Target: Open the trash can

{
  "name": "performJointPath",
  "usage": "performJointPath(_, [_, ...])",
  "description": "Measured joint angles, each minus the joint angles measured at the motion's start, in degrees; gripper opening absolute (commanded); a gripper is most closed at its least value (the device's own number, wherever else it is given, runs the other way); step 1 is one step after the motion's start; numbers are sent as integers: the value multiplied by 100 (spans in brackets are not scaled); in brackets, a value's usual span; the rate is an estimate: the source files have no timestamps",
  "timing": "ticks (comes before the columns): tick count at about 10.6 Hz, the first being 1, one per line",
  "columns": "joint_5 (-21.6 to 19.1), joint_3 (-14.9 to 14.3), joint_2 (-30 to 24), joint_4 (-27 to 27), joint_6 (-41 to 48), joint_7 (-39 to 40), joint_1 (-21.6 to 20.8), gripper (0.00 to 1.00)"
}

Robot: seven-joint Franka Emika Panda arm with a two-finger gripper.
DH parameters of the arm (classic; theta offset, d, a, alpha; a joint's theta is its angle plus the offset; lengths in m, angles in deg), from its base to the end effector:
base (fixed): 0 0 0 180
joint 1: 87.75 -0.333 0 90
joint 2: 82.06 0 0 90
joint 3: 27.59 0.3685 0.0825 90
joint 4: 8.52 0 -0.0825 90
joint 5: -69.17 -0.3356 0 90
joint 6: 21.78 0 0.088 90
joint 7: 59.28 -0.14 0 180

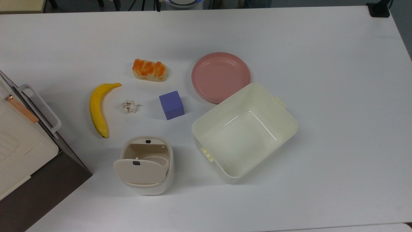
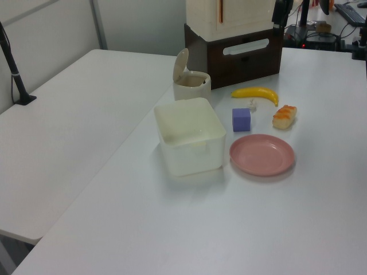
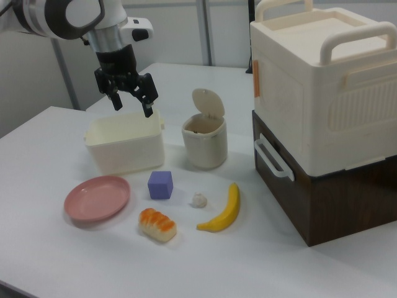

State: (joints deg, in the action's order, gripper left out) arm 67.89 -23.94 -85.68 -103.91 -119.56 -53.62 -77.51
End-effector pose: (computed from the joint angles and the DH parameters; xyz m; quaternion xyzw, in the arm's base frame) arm 0.4964 -0.0533 0.6480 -0.9985 0.0090 -0.0530 0.0035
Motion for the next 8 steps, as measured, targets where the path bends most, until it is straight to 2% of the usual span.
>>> performJointPath(8, [0, -20, -2, -12, 1, 311, 0, 100])
